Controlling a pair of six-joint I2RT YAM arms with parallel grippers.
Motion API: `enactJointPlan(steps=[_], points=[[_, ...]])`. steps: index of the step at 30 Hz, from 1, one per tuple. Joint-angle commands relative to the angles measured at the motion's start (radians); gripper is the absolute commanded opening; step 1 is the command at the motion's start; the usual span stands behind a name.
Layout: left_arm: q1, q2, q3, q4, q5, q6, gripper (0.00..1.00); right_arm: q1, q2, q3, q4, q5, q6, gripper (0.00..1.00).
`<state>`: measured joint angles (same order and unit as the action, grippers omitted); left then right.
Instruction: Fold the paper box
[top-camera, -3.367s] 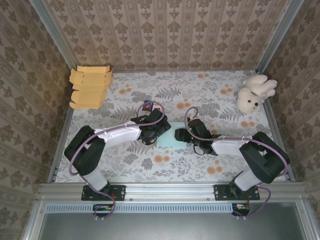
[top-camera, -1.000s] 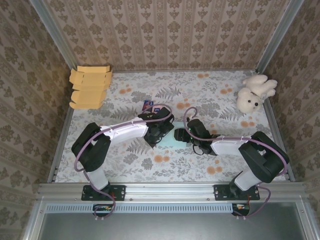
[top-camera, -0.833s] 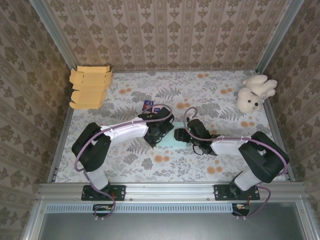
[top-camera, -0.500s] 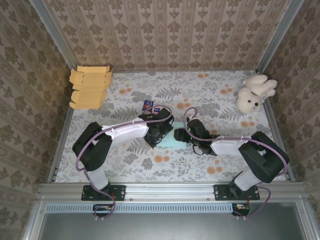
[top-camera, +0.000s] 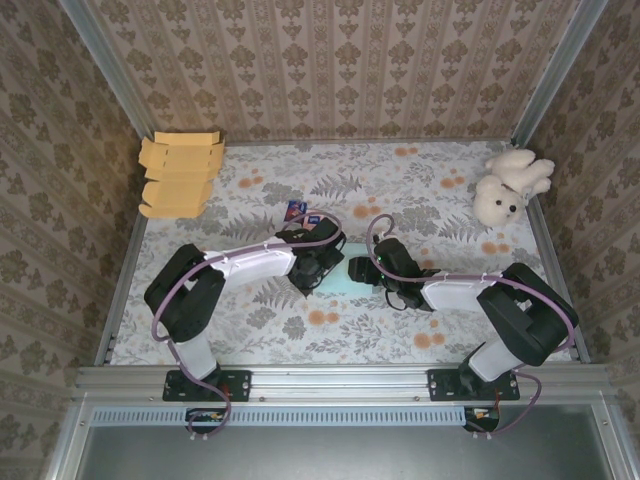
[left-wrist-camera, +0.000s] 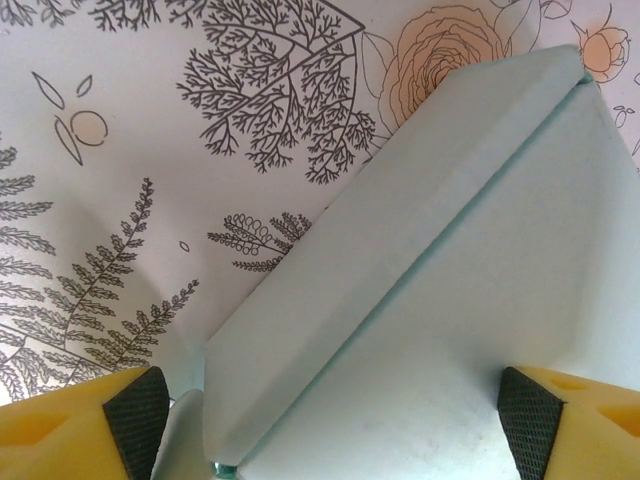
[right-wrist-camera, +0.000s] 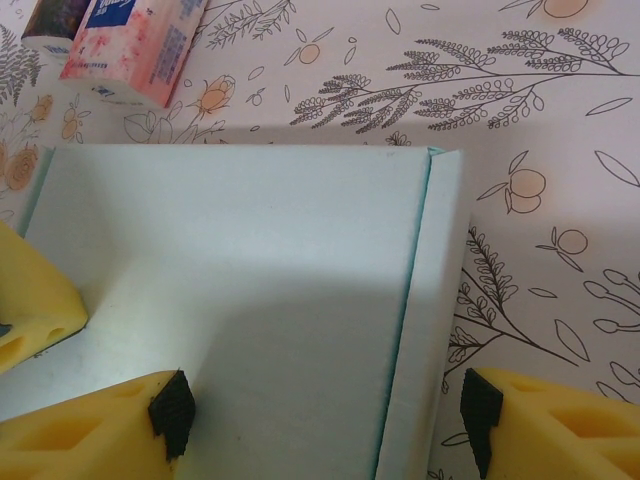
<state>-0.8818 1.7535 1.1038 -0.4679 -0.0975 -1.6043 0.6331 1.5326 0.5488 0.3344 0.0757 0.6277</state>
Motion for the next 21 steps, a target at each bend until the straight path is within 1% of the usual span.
enactJointPlan(steps=[1, 12, 21], points=[[0.016, 0.032, -0.023, 0.0, -0.004, -0.034, 0.87, 0.014, 0.032, -0.018, -0.115, 0.018, -0.029, 0.74], [0.018, 0.034, -0.029, -0.011, -0.013, -0.026, 0.86, 0.014, 0.012, -0.018, -0.128, 0.021, -0.027, 0.74], [0.019, 0.034, -0.031, -0.028, -0.027, -0.014, 0.85, 0.032, -0.054, -0.026, -0.163, 0.041, -0.02, 0.76]])
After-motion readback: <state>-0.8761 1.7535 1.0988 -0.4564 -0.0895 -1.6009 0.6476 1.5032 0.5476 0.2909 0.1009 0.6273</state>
